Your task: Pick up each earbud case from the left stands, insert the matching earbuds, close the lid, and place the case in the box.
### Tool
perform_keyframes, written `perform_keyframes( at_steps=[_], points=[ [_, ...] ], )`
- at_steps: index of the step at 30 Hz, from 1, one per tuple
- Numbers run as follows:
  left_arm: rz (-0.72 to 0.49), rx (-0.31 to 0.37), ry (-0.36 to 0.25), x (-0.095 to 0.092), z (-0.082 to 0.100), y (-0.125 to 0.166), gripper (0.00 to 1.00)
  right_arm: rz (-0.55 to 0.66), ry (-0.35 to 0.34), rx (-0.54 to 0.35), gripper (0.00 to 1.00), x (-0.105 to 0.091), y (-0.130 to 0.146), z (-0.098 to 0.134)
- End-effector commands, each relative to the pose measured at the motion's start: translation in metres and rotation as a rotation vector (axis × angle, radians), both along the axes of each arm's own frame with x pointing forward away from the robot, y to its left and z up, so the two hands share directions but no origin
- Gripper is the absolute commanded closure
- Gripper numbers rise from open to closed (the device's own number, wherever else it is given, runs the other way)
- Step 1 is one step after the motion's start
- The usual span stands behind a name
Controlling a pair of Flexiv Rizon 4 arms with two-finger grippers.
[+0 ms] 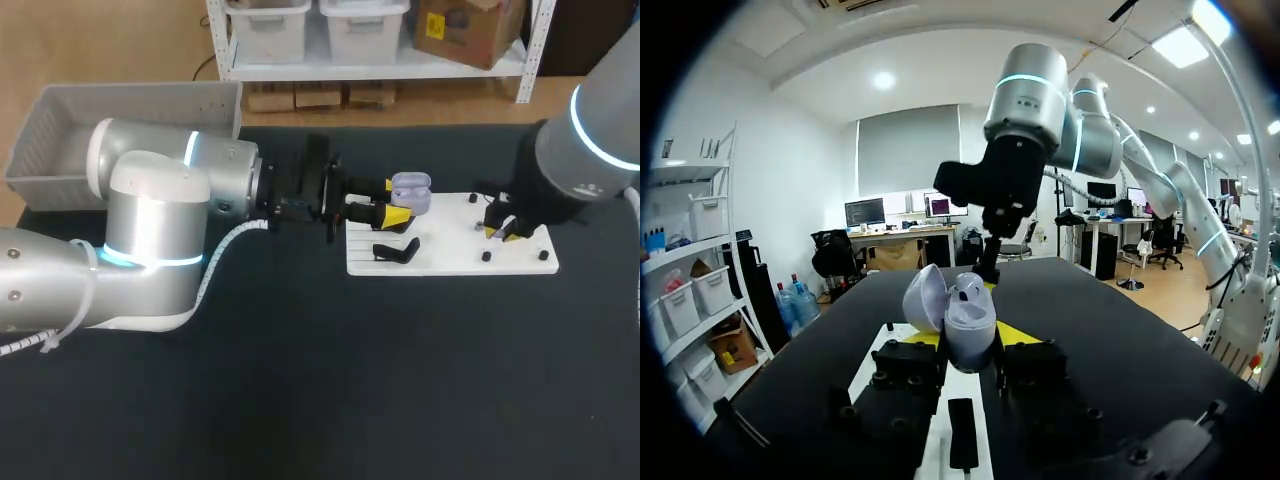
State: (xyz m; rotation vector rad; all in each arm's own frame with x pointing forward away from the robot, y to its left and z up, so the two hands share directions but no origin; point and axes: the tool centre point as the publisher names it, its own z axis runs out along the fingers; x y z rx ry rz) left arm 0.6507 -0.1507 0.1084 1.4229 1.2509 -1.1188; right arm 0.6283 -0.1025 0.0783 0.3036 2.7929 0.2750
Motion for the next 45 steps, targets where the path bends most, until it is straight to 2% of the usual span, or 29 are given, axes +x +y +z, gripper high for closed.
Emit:
perform_keyframes(
  at_steps=[1, 6, 12, 16, 27, 34, 45],
  points=[
    [0.000, 0.001, 0.000, 0.000, 0.000, 0.000, 1.00, 0.030, 0.070, -0.047, 1.00, -0.009, 0.011, 0.041],
    [0.000, 0.001, 0.000, 0.000, 0.000, 0.000, 1.00, 0.089, 0.135, -0.074, 1.00, -0.015, 0.029, 0.067],
    [0.000, 0.001, 0.000, 0.000, 0.000, 0.000, 1.00, 0.173, 0.108, -0.106, 1.00, -0.020, 0.054, 0.097],
    [0.000, 0.001, 0.000, 0.000, 0.000, 0.000, 1.00, 0.256, 0.086, -0.127, 1.00, -0.022, 0.075, 0.108],
    [0.000, 0.001, 0.000, 0.000, 0.000, 0.000, 1.00, 0.444, 0.074, -0.146, 1.00, -0.006, 0.109, 0.101],
    [0.000, 0.001, 0.000, 0.000, 0.000, 0.000, 1.00, 0.482, 0.077, -0.139, 1.00, 0.007, 0.118, 0.097],
    [0.000, 0.001, 0.000, 0.000, 0.000, 0.000, 1.00, 0.511, 0.102, -0.122, 1.00, 0.011, 0.123, 0.090]
  ],
)
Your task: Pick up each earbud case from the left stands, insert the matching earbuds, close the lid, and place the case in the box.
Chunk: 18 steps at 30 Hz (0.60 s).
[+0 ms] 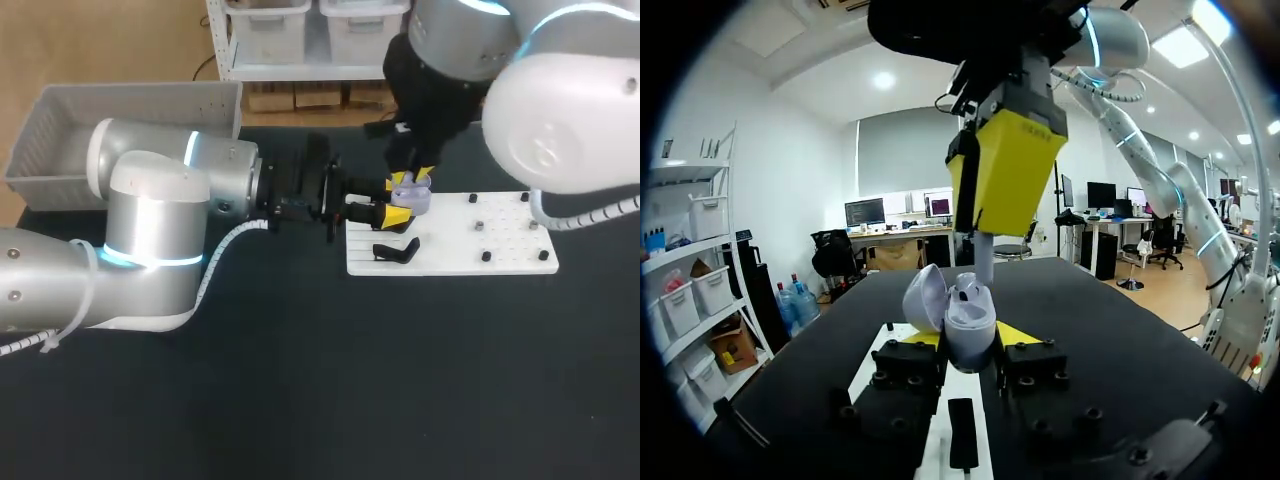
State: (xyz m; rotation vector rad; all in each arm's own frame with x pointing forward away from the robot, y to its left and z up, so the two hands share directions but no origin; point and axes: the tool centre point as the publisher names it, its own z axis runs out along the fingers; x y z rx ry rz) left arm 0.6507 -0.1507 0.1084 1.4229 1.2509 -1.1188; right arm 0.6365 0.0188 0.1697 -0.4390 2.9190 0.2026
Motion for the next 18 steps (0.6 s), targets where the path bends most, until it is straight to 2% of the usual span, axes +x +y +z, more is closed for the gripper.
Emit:
perform_keyframes(
  at_steps=[1, 18],
  points=[
    [0.000, 0.001, 0.000, 0.000, 0.000, 0.000, 1.00, 0.005, 0.013, -0.003, 1.00, 0.003, 0.001, -0.003],
    [0.000, 0.001, 0.000, 0.000, 0.000, 0.000, 1.00, -0.001, 0.018, -0.022, 1.00, 0.008, -0.003, -0.014]
  ],
)
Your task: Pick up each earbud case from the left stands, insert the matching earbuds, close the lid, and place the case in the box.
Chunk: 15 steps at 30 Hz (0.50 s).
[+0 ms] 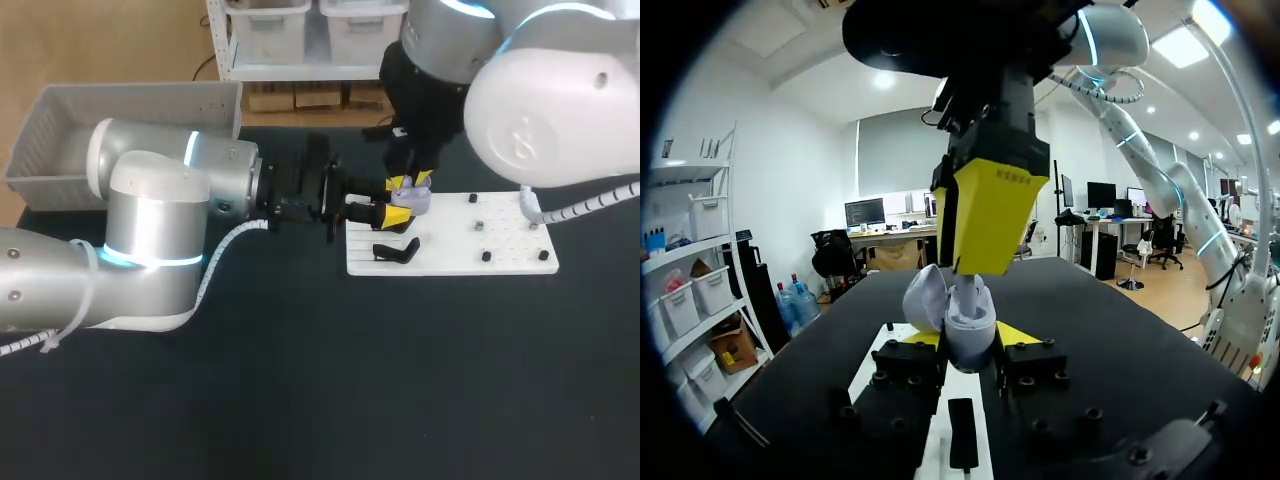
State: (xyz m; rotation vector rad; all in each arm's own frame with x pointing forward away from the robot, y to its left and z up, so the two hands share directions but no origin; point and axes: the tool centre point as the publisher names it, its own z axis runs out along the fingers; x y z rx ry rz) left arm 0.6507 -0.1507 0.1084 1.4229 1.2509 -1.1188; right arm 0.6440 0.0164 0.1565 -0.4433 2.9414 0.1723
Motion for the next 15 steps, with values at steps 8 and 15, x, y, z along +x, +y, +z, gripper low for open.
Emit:
perform_keyframes(
  at_steps=[8, 15],
  points=[
    [0.000, 0.001, 0.000, 0.0003, 0.0000, -0.0003, 1.00, -0.003, 0.010, 0.004, 1.00, 0.0038, -0.0008, -0.0058],
    [0.000, 0.001, 0.000, 0.0003, 0.0000, -0.0003, 1.00, -0.005, 0.019, 0.005, 1.00, 0.0059, -0.0010, -0.0093]
  ],
)
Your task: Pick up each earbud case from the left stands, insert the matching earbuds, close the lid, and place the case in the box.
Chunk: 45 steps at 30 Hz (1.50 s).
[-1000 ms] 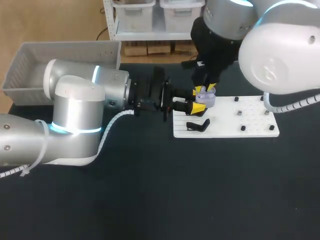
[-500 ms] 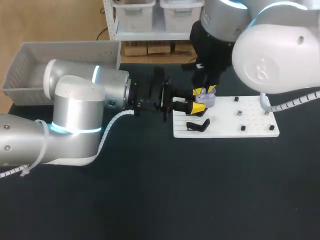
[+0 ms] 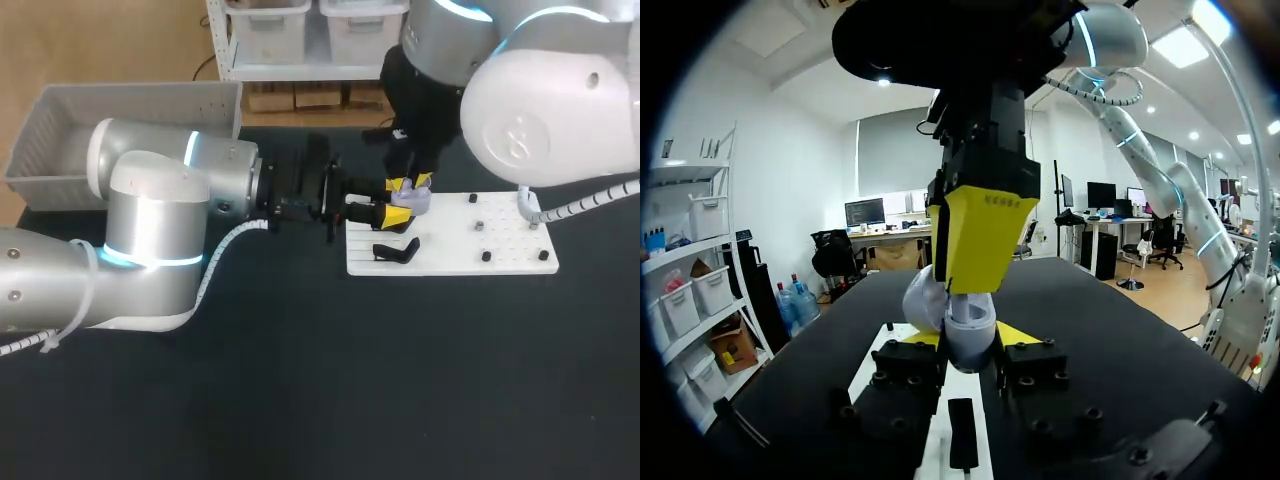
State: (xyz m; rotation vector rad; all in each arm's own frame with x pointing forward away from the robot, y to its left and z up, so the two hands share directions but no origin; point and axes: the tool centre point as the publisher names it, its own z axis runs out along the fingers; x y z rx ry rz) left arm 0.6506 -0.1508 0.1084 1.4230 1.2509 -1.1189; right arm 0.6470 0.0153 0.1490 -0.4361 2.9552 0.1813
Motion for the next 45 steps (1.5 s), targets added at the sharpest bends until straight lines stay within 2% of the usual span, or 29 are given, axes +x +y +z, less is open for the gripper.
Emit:
perform_keyframes(
  at_steps=[1, 3, 4, 5, 6, 7, 13, 16, 21, 24, 26, 29, 34, 39, 45],
  points=[
    [0.001, 0.001, 0.000, 0.000, 0.000, 0.000, 1.00, -0.002, 0.005, 0.002, 1.00, 0.003, 0.000, -0.002],
    [0.001, 0.001, 0.000, 0.000, 0.000, 0.000, 1.00, -0.004, 0.005, 0.004, 1.00, 0.003, 0.000, -0.003],
    [0.001, 0.001, 0.000, 0.000, 0.000, 0.000, 1.00, -0.006, 0.005, 0.005, 0.91, 0.003, 0.000, -0.003],
    [0.001, 0.001, 0.000, 0.000, 0.000, 0.000, 1.00, -0.010, 0.005, 0.006, 0.58, 0.003, -0.001, -0.003],
    [0.001, 0.001, 0.000, 0.000, 0.000, 0.000, 1.00, -0.015, 0.004, 0.008, 0.18, 0.002, -0.002, -0.003],
    [0.001, 0.001, 0.000, 0.000, 0.000, 0.000, 1.00, -0.019, 0.002, 0.011, 0.00, 0.002, -0.003, -0.001],
    [0.001, 0.001, 0.000, 0.000, 0.000, 0.000, 1.00, -0.040, -0.009, 0.063, 0.00, -0.006, -0.007, 0.019],
    [0.001, 0.001, 0.000, 0.000, 0.000, 0.000, 1.00, -0.058, -0.011, 0.139, 0.00, -0.006, -0.009, 0.032],
    [0.001, 0.001, 0.000, 0.000, 0.000, 0.000, 1.00, -0.204, -0.077, 0.212, 0.00, 0.018, -0.018, 0.040],
    [0.001, 0.001, 0.000, 0.000, 0.000, 0.000, 1.00, -0.336, -0.111, 0.219, 0.00, 0.039, -0.028, 0.032],
    [0.001, 0.001, 0.000, 0.000, 0.000, 0.000, 1.00, -0.389, -0.129, 0.188, 0.00, 0.051, -0.033, 0.024],
    [0.001, 0.001, 0.000, 0.000, 0.000, 0.000, 1.00, -0.436, -0.106, 0.176, 0.00, 0.061, -0.039, 0.010],
    [0.001, 0.001, 0.000, 0.000, 0.000, 0.000, 1.00, -0.458, -0.051, 0.126, 0.00, 0.066, -0.050, -0.012],
    [0.001, 0.001, 0.000, 0.000, 0.000, 0.000, 1.00, -0.472, -0.007, 0.079, 0.00, 0.058, -0.058, -0.024],
    [0.001, 0.001, 0.000, 0.000, 0.000, 0.000, 1.00, -0.469, 0.044, 0.054, 0.00, 0.037, -0.064, -0.022]
  ],
)
